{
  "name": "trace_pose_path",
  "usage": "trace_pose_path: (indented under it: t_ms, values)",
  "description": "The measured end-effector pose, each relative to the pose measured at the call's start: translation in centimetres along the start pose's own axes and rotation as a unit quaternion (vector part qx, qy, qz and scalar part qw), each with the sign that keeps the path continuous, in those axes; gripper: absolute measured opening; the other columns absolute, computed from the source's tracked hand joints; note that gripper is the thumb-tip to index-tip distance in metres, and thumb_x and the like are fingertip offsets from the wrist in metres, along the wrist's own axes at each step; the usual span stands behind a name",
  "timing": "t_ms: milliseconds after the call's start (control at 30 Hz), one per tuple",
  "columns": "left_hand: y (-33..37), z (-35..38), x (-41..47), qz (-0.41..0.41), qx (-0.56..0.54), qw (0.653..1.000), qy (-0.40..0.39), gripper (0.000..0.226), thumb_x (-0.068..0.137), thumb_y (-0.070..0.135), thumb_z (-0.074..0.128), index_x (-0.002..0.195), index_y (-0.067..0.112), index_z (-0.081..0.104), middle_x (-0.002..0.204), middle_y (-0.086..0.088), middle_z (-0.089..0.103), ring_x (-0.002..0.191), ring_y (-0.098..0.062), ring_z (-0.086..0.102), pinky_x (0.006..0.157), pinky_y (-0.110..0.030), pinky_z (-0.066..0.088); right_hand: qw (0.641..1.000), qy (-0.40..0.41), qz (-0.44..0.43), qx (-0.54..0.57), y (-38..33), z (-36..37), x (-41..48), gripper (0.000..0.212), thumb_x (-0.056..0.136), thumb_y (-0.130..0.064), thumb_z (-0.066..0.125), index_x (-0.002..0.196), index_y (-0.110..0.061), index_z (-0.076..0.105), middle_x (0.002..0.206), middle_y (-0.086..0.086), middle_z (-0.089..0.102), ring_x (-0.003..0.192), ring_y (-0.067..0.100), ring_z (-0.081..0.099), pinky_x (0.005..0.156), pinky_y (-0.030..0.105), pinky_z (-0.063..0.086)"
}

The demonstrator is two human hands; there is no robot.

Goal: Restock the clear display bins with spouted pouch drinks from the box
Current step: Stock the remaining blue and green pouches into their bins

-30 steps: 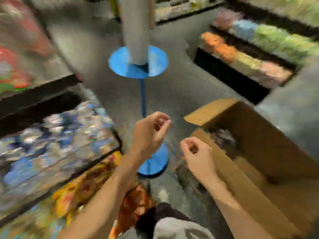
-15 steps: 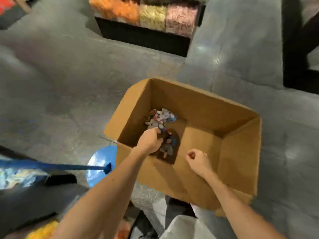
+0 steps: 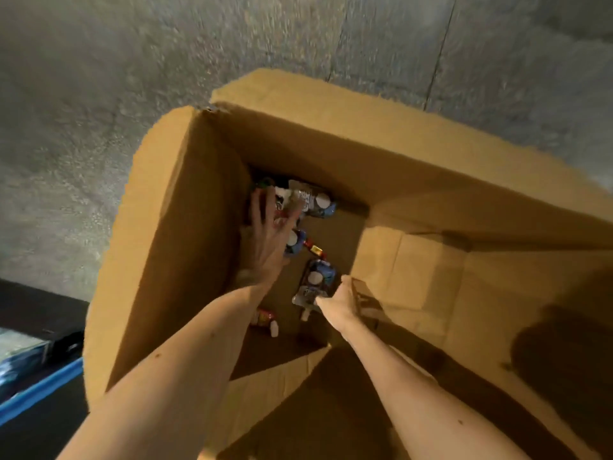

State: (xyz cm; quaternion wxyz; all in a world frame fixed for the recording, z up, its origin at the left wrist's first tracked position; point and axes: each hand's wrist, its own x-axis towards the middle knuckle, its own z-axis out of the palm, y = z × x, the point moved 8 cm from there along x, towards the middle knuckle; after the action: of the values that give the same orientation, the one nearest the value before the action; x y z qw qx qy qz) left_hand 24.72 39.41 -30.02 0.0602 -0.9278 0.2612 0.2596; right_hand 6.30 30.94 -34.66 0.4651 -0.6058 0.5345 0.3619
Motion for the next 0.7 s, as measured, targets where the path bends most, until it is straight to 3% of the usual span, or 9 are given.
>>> trace_pose_path:
  t_ms: [100,200,300,367,433,467,533,567,700]
  values:
    - [-0.2,2.5,2.0,0.049,0.128,0.989,-0.049,0.141,0.069,0.047,0.085,0.149,0.034,-0.031,0.161,-0.024,-0.02,0.146,-0.054,-0.008,0.102,-0.064,0.042,0.998,0.055,0.008,-0.039,-0.5,0.3,1.5,0.085,0.09,0.0,0.061,0.157,-0.013,0.011,0.162,0.01,0.023,0.149,0.028,0.025,0.119,0.04,0.027]
    - [0.1,4.0,2.3,0.057,0.145,0.987,-0.045,0.117,0.086,0.007,0.066,0.149,0.037,-0.027,0.162,-0.023,-0.013,0.145,-0.057,0.006,0.086,-0.054,0.057,0.994,0.094,0.004,-0.059,-0.9,0.4,2.3,0.076,0.09,0.01,0.052,0.154,-0.013,0.018,0.155,0.013,0.037,0.142,0.031,0.037,0.113,0.044,0.036]
    - [-0.2,3.0,1.7,0.052,0.146,0.988,-0.02,0.097,0.082,0.008,0.071,0.157,0.035,0.016,0.155,-0.025,0.03,0.135,-0.055,0.036,0.06,-0.046,0.061,0.993,0.079,0.0,-0.087,-1.0,0.0,2.8,0.075,0.091,0.007,0.053,0.155,-0.011,0.017,0.156,0.013,0.036,0.141,0.032,0.038,0.112,0.041,0.035]
    - [-1.2,2.9,1.4,0.045,0.151,0.987,-0.014,0.082,0.072,0.017,0.084,0.145,0.027,0.049,0.141,-0.023,0.049,0.129,-0.055,0.044,0.053,-0.045,0.059,0.994,0.063,-0.005,-0.086,-1.1,-0.8,2.6,0.067,0.089,0.0,0.06,0.15,-0.01,0.033,0.149,0.013,0.045,0.137,0.032,0.043,0.108,0.038,0.039]
    - [-1.1,2.4,1.4,0.05,0.15,0.987,-0.001,0.073,0.073,0.017,0.084,0.14,0.024,0.054,0.142,-0.021,0.048,0.133,-0.054,0.04,0.065,-0.048,0.061,0.995,0.061,-0.007,-0.075,-0.8,-1.9,2.4,0.044,0.083,-0.007,0.067,0.125,-0.012,0.057,0.126,0.011,0.062,0.118,0.032,0.057,0.09,0.035,0.047]
    - [-1.0,2.4,1.3,0.046,0.144,0.988,-0.021,0.073,0.078,0.02,0.081,0.143,0.024,0.048,0.148,-0.02,0.041,0.139,-0.052,0.032,0.08,-0.05,0.06,0.996,0.061,-0.015,-0.067,-0.8,-2.5,2.1,0.032,0.079,-0.011,0.071,0.11,-0.014,0.062,0.112,0.011,0.067,0.106,0.032,0.062,0.08,0.035,0.049]
    - [-0.8,2.8,0.6,0.041,0.113,0.991,-0.062,0.072,0.088,0.032,0.072,0.148,0.024,0.034,0.154,-0.016,0.027,0.147,-0.046,0.016,0.109,-0.052,0.043,0.996,0.056,-0.033,-0.057,-0.6,-3.4,1.6,0.024,0.073,-0.018,0.076,0.093,-0.016,0.063,0.094,0.008,0.069,0.089,0.03,0.066,0.069,0.036,0.049]
    - [-0.8,2.4,0.0,0.034,0.091,0.993,-0.07,0.068,0.092,0.035,0.067,0.149,0.024,0.033,0.154,-0.014,0.027,0.148,-0.043,0.014,0.115,-0.051,0.036,0.996,0.046,-0.041,-0.061,-0.7,-3.7,1.1,0.027,0.072,-0.02,0.079,0.094,-0.016,0.065,0.093,0.007,0.069,0.087,0.028,0.066,0.069,0.035,0.05]
    - [-2.3,0.2,-2.7,-0.065,-0.099,0.989,-0.084,0.06,0.093,0.032,0.065,0.147,0.031,0.041,0.15,-0.007,0.037,0.139,-0.033,0.033,0.104,-0.044,0.047,0.977,0.036,-0.145,-0.152,-3.8,-4.9,-0.3,0.037,0.077,-0.026,0.08,0.107,-0.01,0.065,0.111,0.001,0.052,0.11,0.023,0.053,0.089,0.035,0.045]
